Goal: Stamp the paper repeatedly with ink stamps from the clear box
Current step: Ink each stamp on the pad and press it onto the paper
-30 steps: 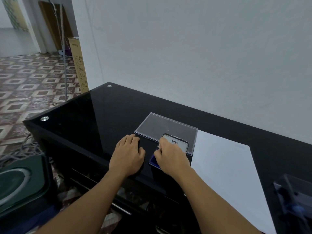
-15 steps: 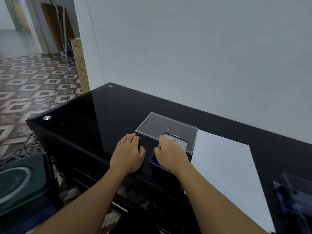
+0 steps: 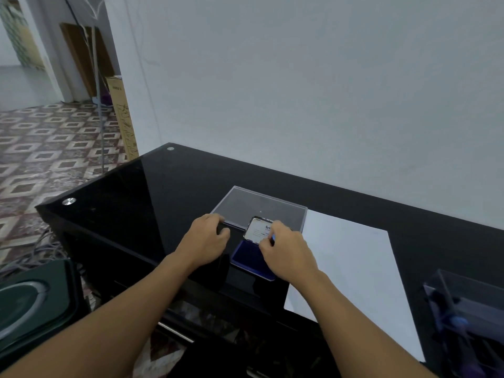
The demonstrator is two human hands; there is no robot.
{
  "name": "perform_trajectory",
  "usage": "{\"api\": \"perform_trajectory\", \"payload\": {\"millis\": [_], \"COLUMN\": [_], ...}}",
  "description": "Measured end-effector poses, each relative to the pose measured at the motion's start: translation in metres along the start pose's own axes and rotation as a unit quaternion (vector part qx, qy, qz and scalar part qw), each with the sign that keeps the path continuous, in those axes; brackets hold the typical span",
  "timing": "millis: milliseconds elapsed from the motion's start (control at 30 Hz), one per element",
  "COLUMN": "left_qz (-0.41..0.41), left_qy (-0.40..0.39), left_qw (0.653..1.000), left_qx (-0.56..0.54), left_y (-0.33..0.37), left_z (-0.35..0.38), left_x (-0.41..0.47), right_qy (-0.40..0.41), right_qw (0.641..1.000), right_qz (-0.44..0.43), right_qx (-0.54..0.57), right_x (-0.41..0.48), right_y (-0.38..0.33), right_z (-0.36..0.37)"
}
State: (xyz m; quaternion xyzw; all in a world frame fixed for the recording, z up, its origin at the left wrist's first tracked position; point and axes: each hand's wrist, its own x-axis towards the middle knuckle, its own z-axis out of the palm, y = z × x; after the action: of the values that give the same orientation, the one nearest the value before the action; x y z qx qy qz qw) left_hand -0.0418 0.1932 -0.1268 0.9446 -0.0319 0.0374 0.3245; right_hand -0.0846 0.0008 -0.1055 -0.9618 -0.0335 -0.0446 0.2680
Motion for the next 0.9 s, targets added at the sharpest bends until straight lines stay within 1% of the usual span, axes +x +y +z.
{"api": "perform_trajectory", "payload": {"millis": [133, 333, 433, 567, 800, 900], "left_qz": [0.025, 0.075, 0.104, 0.135, 0.178, 0.179], "left_qy": [-0.011, -0.052, -0.061, -0.07, -0.082, -0.104], "left_qw": [1.0, 0.995, 0.992, 0.987, 0.981, 0.978], "left_qx": [0.0, -0.048, -0.031, -0.042, -0.003, 0.015], "left_y": [0.032, 0.092, 0.117, 0.144, 0.172, 0.182], "left_z": [0.011, 0.047, 0.063, 0.084, 0.108, 0.119], "left_x": [0.003, 0.002, 0.003, 0.012, 0.052, 0.071], "right_qy": [0.028, 0.056, 0.062, 0.061, 0.089, 0.093], "right_qw": [0.999, 0.994, 0.991, 0.988, 0.983, 0.982], "right_qz": [0.04, 0.098, 0.119, 0.143, 0.161, 0.163], "right_qx": [-0.009, -0.01, -0.015, -0.021, -0.024, -0.032], "right_x": [-0.007, -0.021, -0.026, -0.022, 0.012, 0.031], "right_y": [0.026, 0.073, 0.091, 0.116, 0.156, 0.168], "right_z": [-0.027, -0.058, -0.071, -0.092, -0.143, -0.159]}}
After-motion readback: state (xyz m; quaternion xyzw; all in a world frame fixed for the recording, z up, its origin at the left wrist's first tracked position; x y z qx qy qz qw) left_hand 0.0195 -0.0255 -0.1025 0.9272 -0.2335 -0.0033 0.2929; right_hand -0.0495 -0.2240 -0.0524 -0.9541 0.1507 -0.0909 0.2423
